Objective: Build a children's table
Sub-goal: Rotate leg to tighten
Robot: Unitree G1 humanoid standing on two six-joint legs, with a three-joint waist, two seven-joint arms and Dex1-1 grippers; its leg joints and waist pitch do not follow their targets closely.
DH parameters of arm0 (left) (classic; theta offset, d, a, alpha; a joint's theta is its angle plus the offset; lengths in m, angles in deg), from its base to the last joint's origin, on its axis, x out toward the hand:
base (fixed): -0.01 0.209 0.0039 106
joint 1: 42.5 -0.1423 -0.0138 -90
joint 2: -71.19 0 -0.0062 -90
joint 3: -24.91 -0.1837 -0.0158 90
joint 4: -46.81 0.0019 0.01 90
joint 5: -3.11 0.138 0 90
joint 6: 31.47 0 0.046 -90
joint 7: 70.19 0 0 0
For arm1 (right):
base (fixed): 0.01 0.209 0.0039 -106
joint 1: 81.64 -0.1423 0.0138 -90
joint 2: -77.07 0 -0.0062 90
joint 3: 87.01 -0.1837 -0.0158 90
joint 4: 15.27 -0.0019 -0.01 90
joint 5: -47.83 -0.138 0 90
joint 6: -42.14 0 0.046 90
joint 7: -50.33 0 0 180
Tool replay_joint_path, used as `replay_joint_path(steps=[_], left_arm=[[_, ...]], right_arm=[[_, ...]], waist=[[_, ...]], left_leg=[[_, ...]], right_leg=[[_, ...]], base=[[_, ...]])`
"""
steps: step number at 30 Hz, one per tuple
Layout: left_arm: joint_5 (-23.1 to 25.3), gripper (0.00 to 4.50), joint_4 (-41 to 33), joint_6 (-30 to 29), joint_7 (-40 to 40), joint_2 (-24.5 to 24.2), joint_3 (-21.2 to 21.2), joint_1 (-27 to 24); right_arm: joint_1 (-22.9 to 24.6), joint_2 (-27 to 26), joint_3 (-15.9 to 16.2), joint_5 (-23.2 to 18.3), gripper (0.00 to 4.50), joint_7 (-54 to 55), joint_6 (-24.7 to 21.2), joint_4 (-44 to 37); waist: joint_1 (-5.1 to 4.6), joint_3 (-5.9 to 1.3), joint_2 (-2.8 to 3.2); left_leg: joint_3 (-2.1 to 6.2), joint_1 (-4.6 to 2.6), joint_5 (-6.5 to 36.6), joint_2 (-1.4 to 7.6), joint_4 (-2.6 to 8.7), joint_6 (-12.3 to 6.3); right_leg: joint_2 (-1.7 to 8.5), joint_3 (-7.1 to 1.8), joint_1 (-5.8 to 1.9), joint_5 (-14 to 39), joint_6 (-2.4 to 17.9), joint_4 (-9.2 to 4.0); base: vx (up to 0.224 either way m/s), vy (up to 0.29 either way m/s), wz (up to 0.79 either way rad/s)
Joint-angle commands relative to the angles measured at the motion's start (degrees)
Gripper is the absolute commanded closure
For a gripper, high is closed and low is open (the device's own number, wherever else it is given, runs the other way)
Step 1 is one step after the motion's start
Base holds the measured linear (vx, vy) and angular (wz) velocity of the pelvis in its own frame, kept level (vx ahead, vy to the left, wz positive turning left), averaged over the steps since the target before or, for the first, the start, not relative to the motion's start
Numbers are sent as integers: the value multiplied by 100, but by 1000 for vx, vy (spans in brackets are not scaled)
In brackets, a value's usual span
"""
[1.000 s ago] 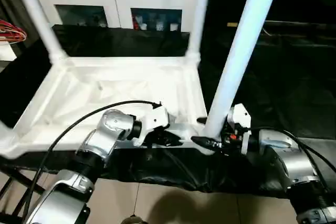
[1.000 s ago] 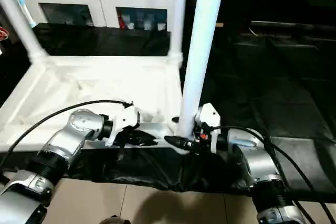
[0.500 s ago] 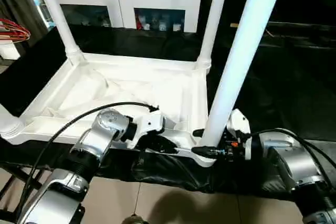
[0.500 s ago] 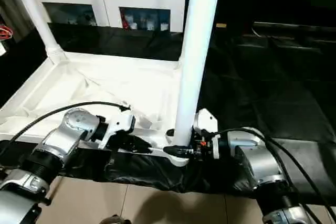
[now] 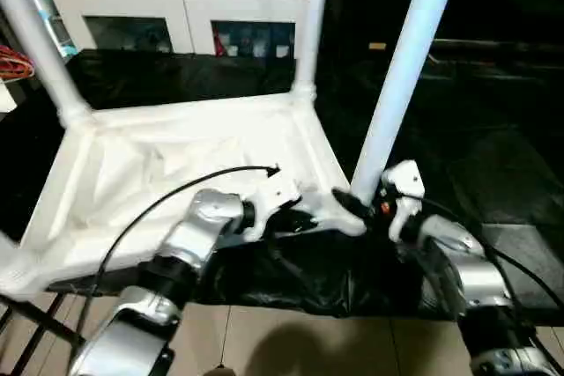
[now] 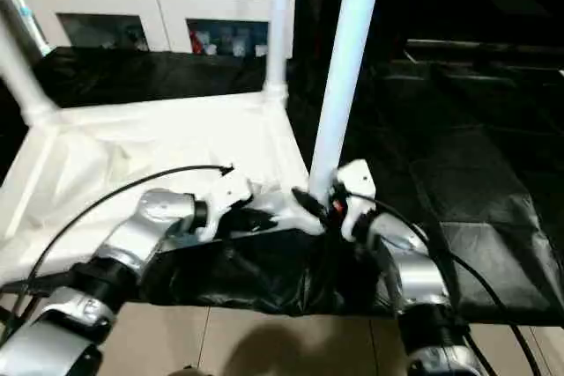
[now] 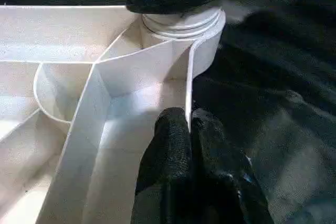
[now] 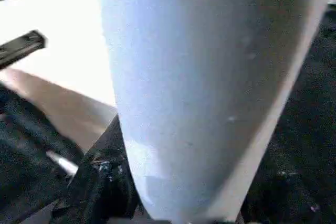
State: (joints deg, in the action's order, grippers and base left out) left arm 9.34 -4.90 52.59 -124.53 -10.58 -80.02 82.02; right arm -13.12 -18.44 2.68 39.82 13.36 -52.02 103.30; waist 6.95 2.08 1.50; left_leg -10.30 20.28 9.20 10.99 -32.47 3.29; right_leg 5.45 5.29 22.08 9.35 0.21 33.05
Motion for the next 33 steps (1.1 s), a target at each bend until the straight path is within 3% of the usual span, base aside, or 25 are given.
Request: replay_joint_path(steps=[1,2,5,8,13,19,25,33], left_arm=[[-62,450,-9,-57,878,557,97,390],[-61,450,-13,-62,892,572,96,391],[-75,450,-105,-84,876,681,60,371],[-126,450,-183,-62,666,633,21,325],[-197,450,-212,88,323,425,3,265],[-322,450,-313,246,-345,61,-27,182],[-439,450,-387,359,-1179,-342,-113,144],[-509,450,-326,486,-1831,-690,-147,210]], right_arm=[[-161,-707,429,165,253,494,-215,660],[-179,-720,425,176,253,525,-208,681],[-305,-829,404,177,253,517,-99,786],[-315,-839,352,80,184,345,-170,760],[-248,-619,494,161,143,-88,-118,674],[-86,-93,762,-39,143,-1305,-189,266],[125,556,1168,-86,143,-2755,-138,-165],[183,1030,1379,-390,143,-3884,-486,-570]], waist=[[-44,-242,-39],[-88,-246,-43],[-74,-258,-36],[-60,-269,-43],[-56,-261,-34],[-39,-261,-36],[43,-285,-48],[152,-270,-59]], left_leg=[[156,-69,2467,185,442,74],[156,-75,2509,179,443,94],[140,-55,2396,186,440,-33],[123,-33,2223,197,451,-98],[120,-26,2225,198,463,-115],[125,-19,2189,215,474,-161],[82,5,1853,259,446,-283],[83,-28,1918,279,457,-258]], right_leg=[[394,-200,-110,3303,546,-588],[384,-197,-108,3291,543,-592],[385,-232,-124,2991,596,-579],[370,-249,-149,2649,703,-538],[376,-248,-163,2709,713,-544],[376,-255,-180,2668,721,-536],[365,-266,-208,1925,1047,-434],[382,-278,-199,2194,1023,-446]], base=[[0,0,0],[0,0,0],[0,0,0],[0,0,0],[0,0,0],[0,0,0],[0,0,0],[0,0,0]])
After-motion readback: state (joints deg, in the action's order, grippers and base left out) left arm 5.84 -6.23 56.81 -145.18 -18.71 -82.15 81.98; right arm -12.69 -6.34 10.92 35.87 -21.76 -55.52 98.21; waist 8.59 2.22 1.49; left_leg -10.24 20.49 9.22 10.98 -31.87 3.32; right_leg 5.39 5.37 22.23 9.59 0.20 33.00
